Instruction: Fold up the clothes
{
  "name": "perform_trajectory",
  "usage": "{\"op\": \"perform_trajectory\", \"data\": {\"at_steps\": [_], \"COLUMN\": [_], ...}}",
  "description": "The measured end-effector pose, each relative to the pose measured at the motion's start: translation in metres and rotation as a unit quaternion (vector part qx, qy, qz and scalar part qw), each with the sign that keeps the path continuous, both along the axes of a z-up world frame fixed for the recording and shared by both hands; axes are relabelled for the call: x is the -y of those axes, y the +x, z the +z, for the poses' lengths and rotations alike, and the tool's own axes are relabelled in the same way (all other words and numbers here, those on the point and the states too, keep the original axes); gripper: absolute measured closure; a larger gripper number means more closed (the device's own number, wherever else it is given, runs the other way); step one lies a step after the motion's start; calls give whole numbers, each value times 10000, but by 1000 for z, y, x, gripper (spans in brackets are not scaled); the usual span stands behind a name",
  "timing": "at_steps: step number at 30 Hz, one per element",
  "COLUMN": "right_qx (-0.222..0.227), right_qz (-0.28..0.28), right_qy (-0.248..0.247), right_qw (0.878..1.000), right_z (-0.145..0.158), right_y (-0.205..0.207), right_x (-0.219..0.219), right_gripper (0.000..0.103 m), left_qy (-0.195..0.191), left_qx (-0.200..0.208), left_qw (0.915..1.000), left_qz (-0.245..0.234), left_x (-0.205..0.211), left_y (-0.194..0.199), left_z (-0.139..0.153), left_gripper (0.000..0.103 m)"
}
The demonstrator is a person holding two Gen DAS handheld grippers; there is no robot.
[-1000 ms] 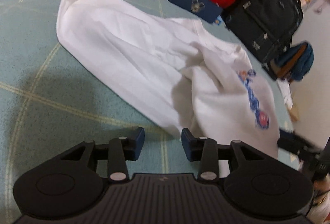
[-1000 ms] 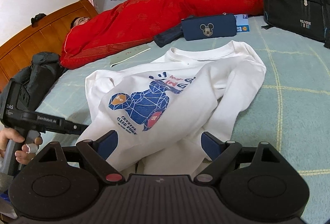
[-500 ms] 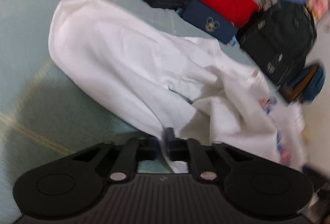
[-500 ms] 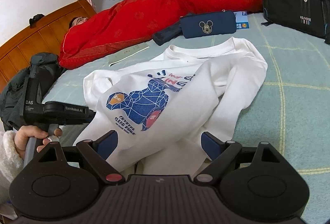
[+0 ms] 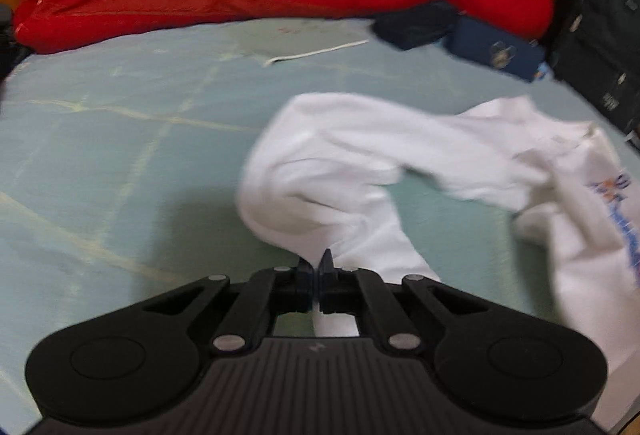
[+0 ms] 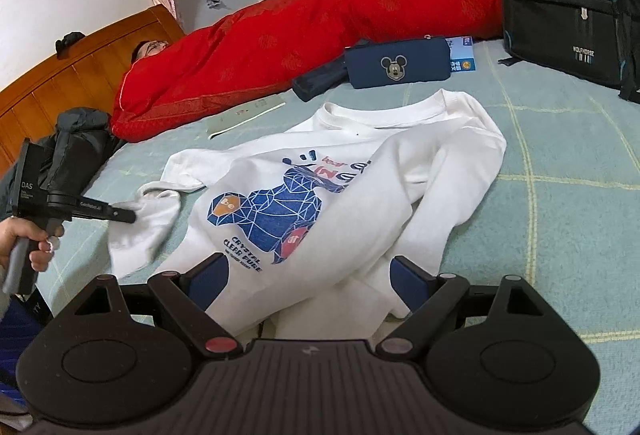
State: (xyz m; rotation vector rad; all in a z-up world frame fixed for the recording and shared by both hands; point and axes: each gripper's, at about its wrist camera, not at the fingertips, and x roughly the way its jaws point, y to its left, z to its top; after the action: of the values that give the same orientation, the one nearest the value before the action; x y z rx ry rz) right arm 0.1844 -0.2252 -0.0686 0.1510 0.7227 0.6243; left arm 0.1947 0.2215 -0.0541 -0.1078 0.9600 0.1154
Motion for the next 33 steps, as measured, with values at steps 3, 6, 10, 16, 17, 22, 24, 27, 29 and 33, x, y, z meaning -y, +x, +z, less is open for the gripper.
{"op": "perform_trajectory", "data": {"at_steps": [3,6,10,16,17,22,24,27,29,33], "right_qx": [5,2,-15,-6,-4,-23,-31,-44,-52,-69], "right_qz": [-14,-22,-91,-202,-220,-351,-371,-402,-423,-464], "right_qy": [-46,-73,-143,-216,-228,-275,-287,-304,-316,-338], "right_qw": [10000,10000,9999,9996,9995,9990,9989,9987,9986,9983], "right_z": [1,2,1,1,1,2,2,2,2,3], "right_y": [0,0,3,8,9,12,12,12,11,11], "right_x": [-3,-4,-5,-8,-9,-7,-7,-7,-6,-6], "right_gripper": [12,12,12,12,12,12,12,12,12,12], "left_qy": [717,1171,1321,1564,1585,1749,1556,1391,1472,1502], "left_qx": [-399,-539,-490,-543,-555,-580,-604,-729,-714,-660], "left_qw": [9966,9916,9899,9846,9837,9759,9770,9810,9815,9838], "left_qz": [-125,-116,183,564,636,1170,1325,1141,992,728], "left_x": [-8,-19,-45,-83,-90,-120,-131,-131,-125,-115], "left_y": [6,9,16,35,40,52,53,53,48,33], "left_z": [-5,-3,9,15,14,13,10,5,5,13], "left_gripper": [102,102,102,102,102,99,91,90,88,70]}}
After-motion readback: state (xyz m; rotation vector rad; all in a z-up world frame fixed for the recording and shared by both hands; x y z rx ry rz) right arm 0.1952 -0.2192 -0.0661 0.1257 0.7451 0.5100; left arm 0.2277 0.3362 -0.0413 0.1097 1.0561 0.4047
